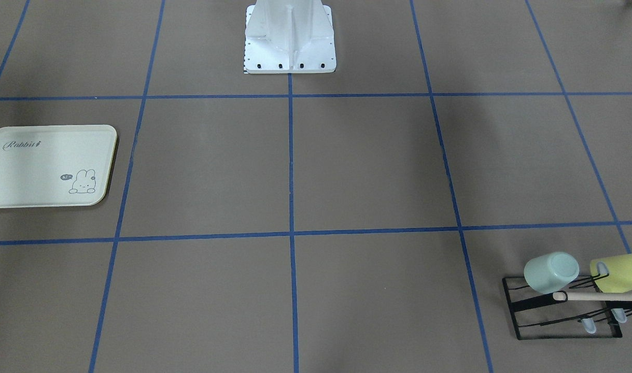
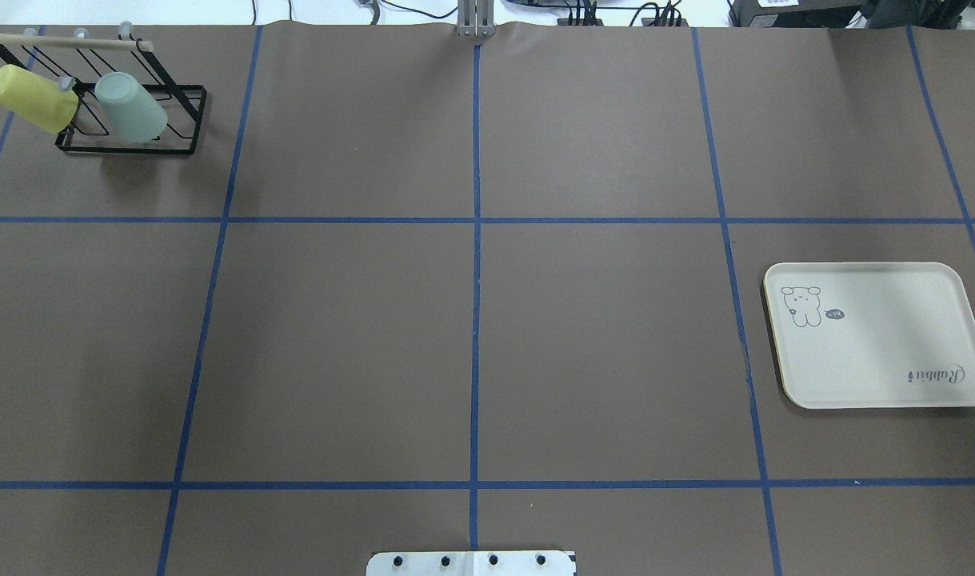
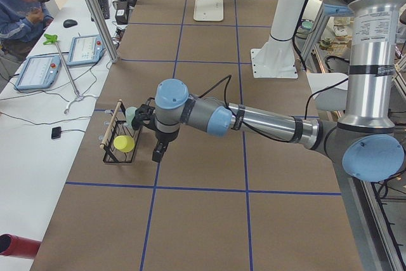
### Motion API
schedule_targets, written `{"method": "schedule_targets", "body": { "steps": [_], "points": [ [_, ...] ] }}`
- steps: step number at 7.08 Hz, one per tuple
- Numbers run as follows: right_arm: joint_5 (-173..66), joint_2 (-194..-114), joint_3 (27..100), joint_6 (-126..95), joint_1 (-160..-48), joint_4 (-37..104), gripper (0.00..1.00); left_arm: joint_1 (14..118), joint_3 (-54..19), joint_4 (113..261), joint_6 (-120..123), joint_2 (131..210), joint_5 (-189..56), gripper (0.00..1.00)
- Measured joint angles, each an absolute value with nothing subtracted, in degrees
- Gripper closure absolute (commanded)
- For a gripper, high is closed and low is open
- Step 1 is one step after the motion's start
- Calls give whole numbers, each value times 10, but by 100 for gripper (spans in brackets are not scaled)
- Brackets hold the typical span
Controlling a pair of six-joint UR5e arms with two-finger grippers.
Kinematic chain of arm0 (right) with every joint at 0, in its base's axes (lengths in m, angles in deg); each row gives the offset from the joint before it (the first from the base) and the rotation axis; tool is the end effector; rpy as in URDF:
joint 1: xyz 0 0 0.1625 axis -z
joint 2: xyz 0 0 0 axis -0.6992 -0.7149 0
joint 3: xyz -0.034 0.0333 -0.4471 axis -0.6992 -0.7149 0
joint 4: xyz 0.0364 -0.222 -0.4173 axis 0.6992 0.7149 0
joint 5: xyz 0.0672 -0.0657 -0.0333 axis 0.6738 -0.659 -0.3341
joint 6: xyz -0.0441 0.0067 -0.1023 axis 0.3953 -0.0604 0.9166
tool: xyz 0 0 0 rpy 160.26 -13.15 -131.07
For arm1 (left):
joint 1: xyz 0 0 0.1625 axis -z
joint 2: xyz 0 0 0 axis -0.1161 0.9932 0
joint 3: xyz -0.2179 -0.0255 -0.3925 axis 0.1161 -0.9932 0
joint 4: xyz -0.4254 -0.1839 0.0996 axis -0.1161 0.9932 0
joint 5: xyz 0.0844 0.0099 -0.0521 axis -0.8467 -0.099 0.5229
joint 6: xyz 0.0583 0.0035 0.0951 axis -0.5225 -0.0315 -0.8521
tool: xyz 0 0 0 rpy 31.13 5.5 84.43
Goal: Left arm grabs green cup and hands to right arm on tray
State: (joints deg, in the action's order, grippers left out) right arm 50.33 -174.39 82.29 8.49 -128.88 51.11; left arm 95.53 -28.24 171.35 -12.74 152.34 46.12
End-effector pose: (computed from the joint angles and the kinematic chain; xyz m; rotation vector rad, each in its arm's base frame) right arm 0.0142 -0.5456 0.5019 0.3014 -0.6362 -0.3084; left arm -0.0436 -0.5791 0.5414 0.3772 0.7702 0.1682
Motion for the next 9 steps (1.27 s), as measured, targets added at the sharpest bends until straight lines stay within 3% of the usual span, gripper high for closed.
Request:
{"method": "schedule_targets", "body": {
  "steps": [5,9],
  "points": [
    [532,-1736,758,-54,-1255,289,0,924,-197,1886,-67,1569,457,0],
    [507,-1689,759,-204,-1165,262,0,846,-154,1890,129,1685,455,0]
  ]
}}
